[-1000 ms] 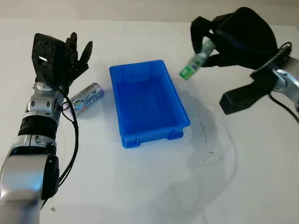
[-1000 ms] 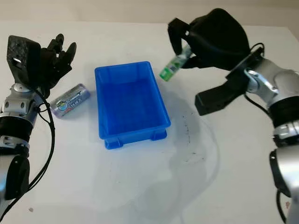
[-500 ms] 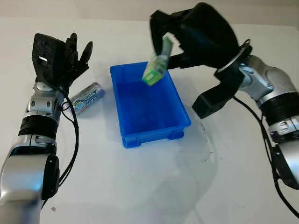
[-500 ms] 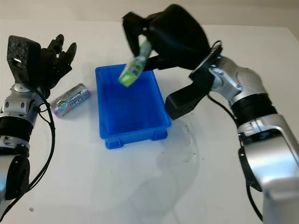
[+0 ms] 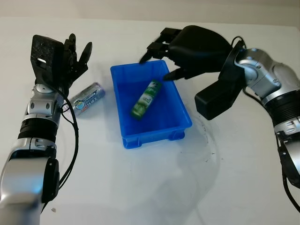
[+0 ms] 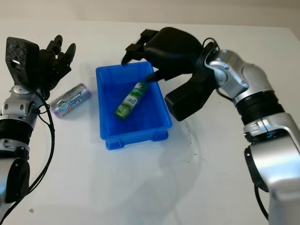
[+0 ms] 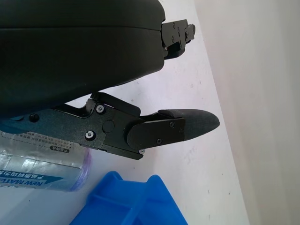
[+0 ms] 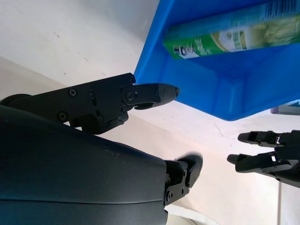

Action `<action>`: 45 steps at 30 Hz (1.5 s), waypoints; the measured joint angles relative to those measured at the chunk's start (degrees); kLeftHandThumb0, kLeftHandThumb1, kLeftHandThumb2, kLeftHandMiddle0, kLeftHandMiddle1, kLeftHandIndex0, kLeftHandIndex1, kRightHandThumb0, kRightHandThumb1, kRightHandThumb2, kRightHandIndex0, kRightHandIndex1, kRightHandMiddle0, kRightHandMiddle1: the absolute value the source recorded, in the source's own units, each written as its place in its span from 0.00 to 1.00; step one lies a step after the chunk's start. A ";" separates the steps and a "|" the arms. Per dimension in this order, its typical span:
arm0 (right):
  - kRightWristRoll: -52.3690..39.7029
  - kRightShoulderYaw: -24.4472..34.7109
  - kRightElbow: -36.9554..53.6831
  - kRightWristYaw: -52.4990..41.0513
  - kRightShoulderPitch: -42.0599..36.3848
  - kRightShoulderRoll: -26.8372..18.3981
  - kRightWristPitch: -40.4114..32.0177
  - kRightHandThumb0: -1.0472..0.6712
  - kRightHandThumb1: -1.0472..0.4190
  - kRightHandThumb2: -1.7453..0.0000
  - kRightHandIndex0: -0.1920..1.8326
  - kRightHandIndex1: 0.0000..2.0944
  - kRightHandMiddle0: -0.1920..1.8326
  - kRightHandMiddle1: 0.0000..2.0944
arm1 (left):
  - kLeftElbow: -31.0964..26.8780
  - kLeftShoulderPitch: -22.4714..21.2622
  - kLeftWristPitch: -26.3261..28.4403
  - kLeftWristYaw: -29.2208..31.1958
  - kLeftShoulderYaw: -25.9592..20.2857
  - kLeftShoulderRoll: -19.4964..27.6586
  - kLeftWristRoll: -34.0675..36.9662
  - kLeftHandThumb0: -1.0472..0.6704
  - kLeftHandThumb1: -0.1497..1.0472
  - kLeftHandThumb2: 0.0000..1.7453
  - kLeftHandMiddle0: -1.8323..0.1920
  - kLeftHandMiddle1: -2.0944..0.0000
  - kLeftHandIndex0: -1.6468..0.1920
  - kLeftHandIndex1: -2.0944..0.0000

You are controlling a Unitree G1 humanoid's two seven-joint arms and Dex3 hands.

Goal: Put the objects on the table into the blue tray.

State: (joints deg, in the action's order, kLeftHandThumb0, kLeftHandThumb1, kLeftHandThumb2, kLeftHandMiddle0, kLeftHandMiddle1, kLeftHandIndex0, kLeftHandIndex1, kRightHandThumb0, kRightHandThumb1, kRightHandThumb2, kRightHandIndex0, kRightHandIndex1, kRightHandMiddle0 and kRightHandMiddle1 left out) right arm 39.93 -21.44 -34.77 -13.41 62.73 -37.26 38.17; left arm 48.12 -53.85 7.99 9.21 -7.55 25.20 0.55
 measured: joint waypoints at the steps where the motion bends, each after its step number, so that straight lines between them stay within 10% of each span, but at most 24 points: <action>1: -0.08 0.07 0.44 -0.20 -0.31 0.00 -0.58 0.44 0.00 0.84 0.01 0.01 0.04 0.02 | -0.01 0.00 0.00 0.00 0.00 0.00 0.01 0.24 1.00 0.29 0.99 0.97 0.99 0.97; 10: -10.18 7.16 0.68 1.05 -5.09 1.71 -7.06 0.29 0.00 0.82 0.00 0.00 0.00 0.00 | -0.19 0.01 0.26 -0.25 0.00 0.00 0.22 0.24 1.00 0.29 0.99 0.97 0.99 0.98; 18: -28.79 17.22 0.18 -3.05 -11.49 8.89 -26.34 0.18 0.00 0.61 0.00 0.00 0.00 0.00 | -0.23 0.08 0.25 -0.17 -0.04 0.00 0.26 0.24 1.00 0.29 0.99 0.97 0.99 0.97; 28: -41.75 26.72 7.88 -3.21 -17.18 12.39 -47.43 0.19 0.00 0.58 0.00 0.00 0.00 0.00 | -0.21 0.07 0.18 0.44 -0.03 0.03 0.20 0.24 1.00 0.29 1.00 0.97 0.99 0.98; 45: -43.18 28.84 12.77 4.38 -21.83 17.75 -50.30 0.23 0.00 0.53 0.00 0.00 0.00 0.00 | -0.15 0.05 0.73 0.45 0.14 0.33 -1.05 0.23 1.00 0.29 0.98 0.97 0.98 0.97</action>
State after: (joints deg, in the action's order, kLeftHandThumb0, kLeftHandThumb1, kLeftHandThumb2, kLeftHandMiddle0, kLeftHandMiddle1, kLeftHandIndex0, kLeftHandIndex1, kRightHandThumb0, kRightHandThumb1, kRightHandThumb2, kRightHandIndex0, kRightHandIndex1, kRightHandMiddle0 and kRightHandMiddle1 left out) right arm -3.25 7.40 -22.00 -9.03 40.90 -19.51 -12.13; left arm 47.97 -53.80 8.72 9.66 -7.41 25.53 -0.50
